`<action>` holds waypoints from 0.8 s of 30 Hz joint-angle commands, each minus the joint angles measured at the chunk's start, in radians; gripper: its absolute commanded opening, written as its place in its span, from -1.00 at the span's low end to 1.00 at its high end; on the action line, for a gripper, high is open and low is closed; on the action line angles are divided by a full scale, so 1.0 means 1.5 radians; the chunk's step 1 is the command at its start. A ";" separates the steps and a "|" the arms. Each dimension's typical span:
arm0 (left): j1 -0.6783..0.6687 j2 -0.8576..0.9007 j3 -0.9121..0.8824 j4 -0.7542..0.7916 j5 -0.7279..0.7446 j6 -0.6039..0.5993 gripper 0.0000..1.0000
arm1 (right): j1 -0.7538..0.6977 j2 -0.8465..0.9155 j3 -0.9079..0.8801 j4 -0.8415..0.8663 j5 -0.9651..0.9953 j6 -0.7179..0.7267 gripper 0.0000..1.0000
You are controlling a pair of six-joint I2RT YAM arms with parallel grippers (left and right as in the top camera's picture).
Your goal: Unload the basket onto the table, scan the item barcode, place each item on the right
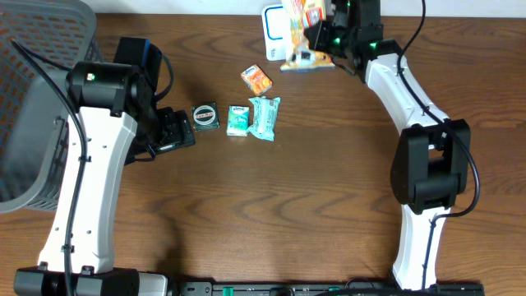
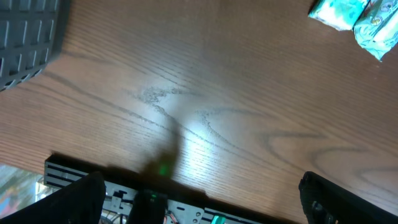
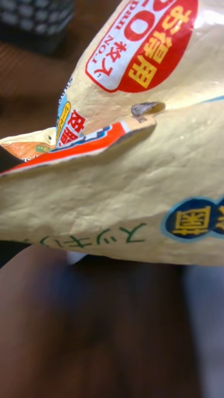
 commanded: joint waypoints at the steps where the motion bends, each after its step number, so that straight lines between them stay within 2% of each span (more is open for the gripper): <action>1: 0.002 0.003 -0.001 -0.002 -0.008 -0.002 0.95 | 0.025 -0.006 0.010 0.034 0.035 0.066 -0.97; 12: 0.002 0.003 -0.001 -0.002 -0.008 -0.002 0.96 | 0.053 0.026 0.010 0.034 0.079 0.062 -0.98; 24: 0.002 0.003 -0.001 -0.002 -0.008 -0.002 0.95 | 0.036 0.027 0.010 -0.031 0.101 0.030 -0.98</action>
